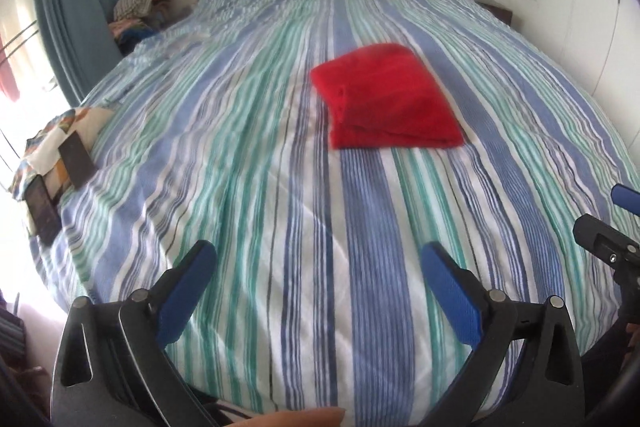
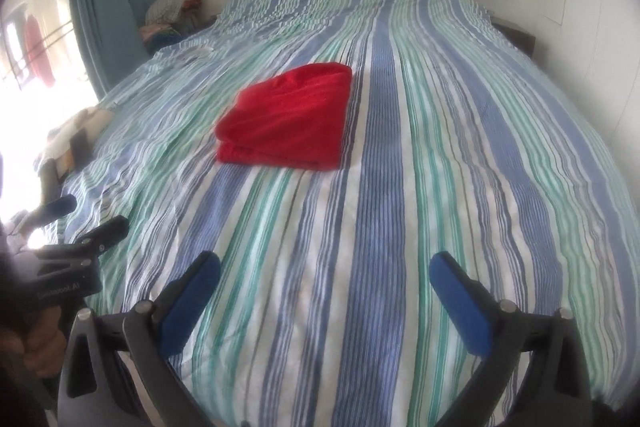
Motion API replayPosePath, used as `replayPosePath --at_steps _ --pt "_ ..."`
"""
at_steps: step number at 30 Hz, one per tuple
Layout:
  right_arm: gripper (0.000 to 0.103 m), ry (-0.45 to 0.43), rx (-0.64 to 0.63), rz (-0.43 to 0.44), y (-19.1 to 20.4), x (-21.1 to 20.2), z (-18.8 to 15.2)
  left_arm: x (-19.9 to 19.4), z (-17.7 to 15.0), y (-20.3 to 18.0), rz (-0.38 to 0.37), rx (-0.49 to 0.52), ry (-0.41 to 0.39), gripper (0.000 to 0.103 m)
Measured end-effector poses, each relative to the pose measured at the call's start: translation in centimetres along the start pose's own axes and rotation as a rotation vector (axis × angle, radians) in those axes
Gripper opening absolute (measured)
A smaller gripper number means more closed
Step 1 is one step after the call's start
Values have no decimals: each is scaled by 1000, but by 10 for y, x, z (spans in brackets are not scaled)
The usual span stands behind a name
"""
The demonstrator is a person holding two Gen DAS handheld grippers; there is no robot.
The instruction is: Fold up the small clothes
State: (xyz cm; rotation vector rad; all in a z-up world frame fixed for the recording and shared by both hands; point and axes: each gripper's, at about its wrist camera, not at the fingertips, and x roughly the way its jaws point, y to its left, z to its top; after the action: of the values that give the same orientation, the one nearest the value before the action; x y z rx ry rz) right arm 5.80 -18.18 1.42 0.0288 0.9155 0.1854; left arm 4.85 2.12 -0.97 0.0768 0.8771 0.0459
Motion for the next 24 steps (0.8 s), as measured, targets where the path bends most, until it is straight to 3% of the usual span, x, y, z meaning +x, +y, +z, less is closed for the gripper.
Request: replayPosePath --at_steps 5,11,24 --pt "103 17 -63 -21 22 -14 -5 -14 -2 -1 -2 5 -13 102" --pt "103 -22 -122 -46 41 -31 0 -26 3 4 5 -23 -36 103" --pt "103 -39 -95 -68 39 -43 9 -38 10 7 60 -28 -64 103"
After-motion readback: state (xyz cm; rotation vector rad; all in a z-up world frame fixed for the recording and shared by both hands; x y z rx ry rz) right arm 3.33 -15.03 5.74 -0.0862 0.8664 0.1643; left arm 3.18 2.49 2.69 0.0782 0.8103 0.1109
